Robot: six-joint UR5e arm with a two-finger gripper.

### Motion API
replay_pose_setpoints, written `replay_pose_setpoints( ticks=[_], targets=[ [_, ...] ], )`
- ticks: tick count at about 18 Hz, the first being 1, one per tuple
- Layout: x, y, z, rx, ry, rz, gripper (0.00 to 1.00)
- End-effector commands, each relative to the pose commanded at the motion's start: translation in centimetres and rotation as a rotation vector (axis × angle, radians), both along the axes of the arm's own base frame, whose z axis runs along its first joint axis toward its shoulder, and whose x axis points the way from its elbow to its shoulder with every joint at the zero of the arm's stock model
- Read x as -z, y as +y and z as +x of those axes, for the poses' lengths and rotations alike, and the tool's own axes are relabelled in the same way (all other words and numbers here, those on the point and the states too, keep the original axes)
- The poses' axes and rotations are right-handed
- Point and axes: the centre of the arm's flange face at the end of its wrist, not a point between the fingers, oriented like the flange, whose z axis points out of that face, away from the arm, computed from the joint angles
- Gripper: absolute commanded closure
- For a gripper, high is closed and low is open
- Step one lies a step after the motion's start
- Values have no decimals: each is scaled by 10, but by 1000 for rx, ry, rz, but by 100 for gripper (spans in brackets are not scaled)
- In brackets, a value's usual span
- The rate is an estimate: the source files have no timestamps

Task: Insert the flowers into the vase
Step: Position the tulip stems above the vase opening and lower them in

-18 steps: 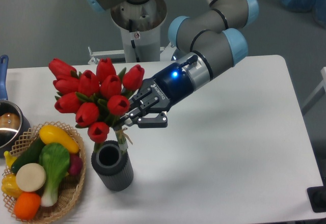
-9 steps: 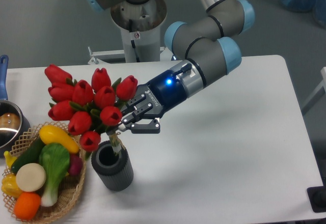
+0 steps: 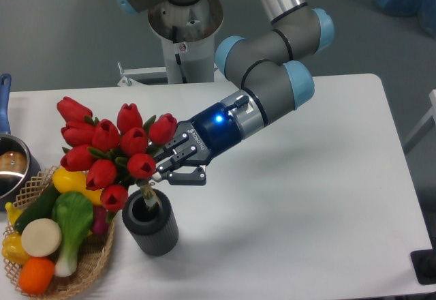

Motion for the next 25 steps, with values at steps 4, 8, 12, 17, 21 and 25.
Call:
replay_pose_setpoints(
  ticks=[4,8,12,17,21,25],
  targets=[
    [5,4,3,11,25,22,77],
    [11,5,1,17,30,47,77],
    [13,4,2,17,28,48,77],
    [24,1,8,19,8,34,77],
    [28,0,9,19,3,30,77],
    [33,4,10,26,26,46,77]
  ],
)
